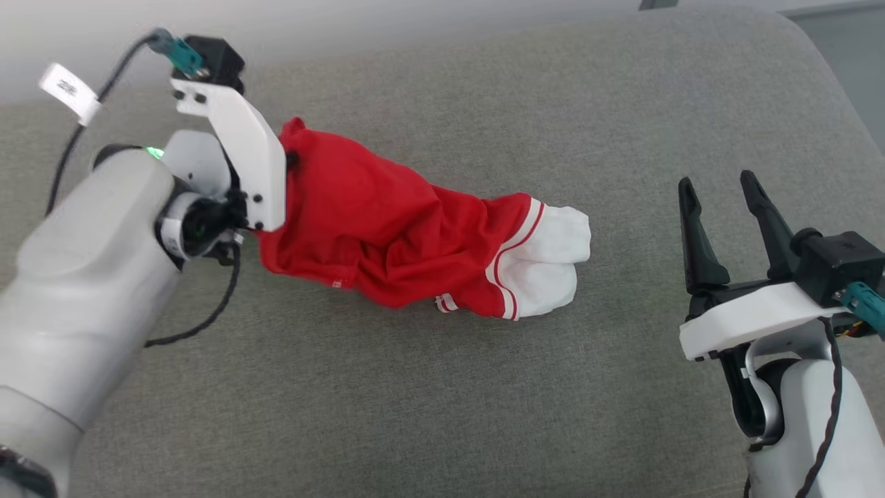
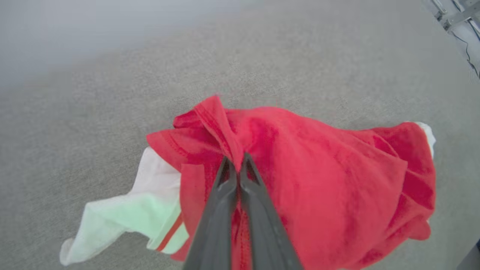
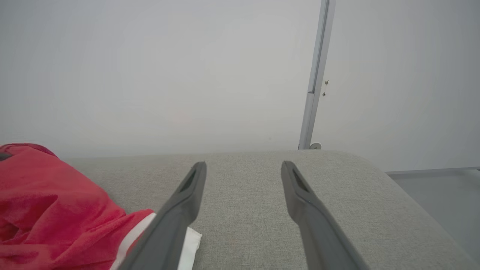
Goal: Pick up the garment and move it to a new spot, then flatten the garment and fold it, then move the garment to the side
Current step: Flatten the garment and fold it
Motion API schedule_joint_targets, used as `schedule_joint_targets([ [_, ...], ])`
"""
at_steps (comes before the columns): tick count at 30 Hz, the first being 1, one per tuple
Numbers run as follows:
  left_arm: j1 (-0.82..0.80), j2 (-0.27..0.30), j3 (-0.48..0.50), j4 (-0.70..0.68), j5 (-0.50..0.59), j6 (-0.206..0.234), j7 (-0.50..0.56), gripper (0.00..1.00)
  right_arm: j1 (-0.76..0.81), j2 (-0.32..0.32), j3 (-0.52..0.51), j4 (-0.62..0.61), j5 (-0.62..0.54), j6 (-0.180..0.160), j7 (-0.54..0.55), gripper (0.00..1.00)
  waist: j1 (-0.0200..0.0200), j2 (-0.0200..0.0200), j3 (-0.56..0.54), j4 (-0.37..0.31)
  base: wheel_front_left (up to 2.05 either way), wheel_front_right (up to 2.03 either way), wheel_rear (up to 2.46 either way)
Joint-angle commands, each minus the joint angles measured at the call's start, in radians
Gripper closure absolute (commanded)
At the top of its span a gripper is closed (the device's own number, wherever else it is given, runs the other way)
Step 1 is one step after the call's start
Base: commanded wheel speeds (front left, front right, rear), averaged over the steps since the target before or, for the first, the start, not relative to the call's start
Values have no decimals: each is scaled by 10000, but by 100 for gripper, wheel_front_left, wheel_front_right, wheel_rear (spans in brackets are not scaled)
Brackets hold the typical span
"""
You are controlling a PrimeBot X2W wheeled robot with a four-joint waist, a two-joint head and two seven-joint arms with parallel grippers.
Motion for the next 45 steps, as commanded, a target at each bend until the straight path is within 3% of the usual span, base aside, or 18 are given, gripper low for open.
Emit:
schedule_joint_targets([
  [1,-108,-139,-85,264,126,-228,-224,65,-130,42,60,71,71,-3,-91,0,0,0,62,-62,0,0,0],
  [2,-126,-194,-103,482,162,-332,-354,0,-131,47,116,113,86,-3,-100,0,0,0,73,-71,0,0,0],
  [9,-77,-364,-120,1096,339,-1001,-1359,0,-58,20,765,283,94,-3,-32,0,0,0,-78,141,0,0,0],
  [17,538,16,-41,-2,712,-1149,-3171,0,248,-409,1781,336,289,-5,330,0,0,0,-505,847,0,0,0],
  [26,1759,654,98,-2018,1482,-299,-5395,0,279,-1121,3141,360,885,-5,1170,0,0,0,-873,1830,0,0,0],
  [34,2977,1352,452,-3774,2066,1008,-7146,0,-300,-1930,4355,585,1305,-5,2712,0,0,0,-757,2918,0,0,0],
  [39,3789,1520,863,-4762,2431,1690,-7681,0,-928,-2429,5054,964,1464,-5,3802,0,0,0,-603,3611,0,0,0],
  [45,4877,1254,1746,-5767,2986,2206,-7806,0,-1596,-2999,5781,1643,1266,-5,5168,0,0,0,-443,4415,0,0,0],
])
